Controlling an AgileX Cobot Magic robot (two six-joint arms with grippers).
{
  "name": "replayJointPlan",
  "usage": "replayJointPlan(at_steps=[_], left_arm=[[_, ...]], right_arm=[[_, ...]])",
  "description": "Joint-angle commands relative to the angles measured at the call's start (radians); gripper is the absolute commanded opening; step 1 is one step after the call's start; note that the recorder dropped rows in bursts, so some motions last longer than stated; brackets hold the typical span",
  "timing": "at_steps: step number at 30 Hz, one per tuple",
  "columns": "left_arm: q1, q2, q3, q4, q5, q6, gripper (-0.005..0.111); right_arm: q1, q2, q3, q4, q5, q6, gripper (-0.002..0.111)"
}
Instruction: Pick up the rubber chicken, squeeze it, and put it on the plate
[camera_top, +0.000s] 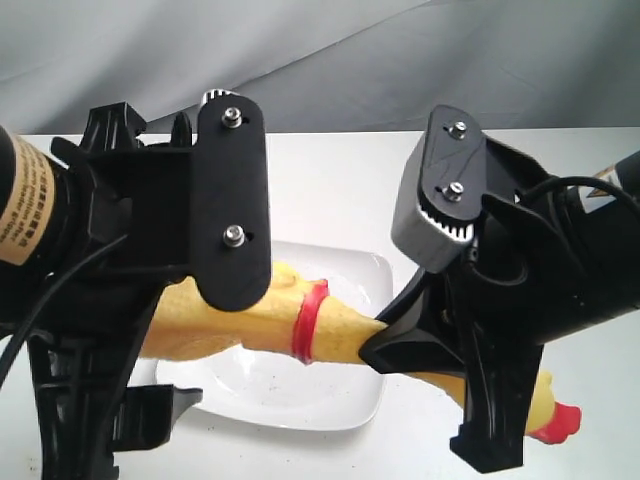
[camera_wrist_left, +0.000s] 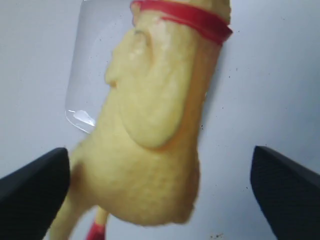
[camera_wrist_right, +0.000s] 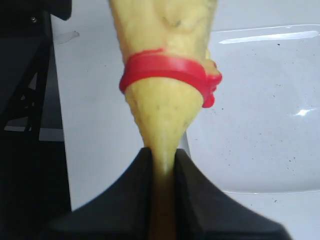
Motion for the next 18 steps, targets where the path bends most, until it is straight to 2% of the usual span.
replayJointPlan(at_steps=[1, 5, 12, 18], left_arm=[[0.002, -0.008, 0.000, 0.008, 0.025, 0.004, 0.099], [0.002, -0.008, 0.004, 0.008, -0.012, 0.004, 0.099], [0.002, 0.000, 0.081, 0.031, -0.192, 0.013, 0.099], [0.002, 0.044, 0.131, 0.101, -0.206, 0.007, 0.099]], right_arm=[[-0.009, -0.003, -0.001, 0.009, -0.015, 0.000, 0.000], [-0.009, -0.003, -0.001, 0.009, -0.015, 0.000, 0.000], [-0.009, -0.003, -0.001, 0.014, 0.004, -0.008, 0.000], [-0.009, -0.003, -0.001, 0.019, 0.007, -0.012, 0.000]])
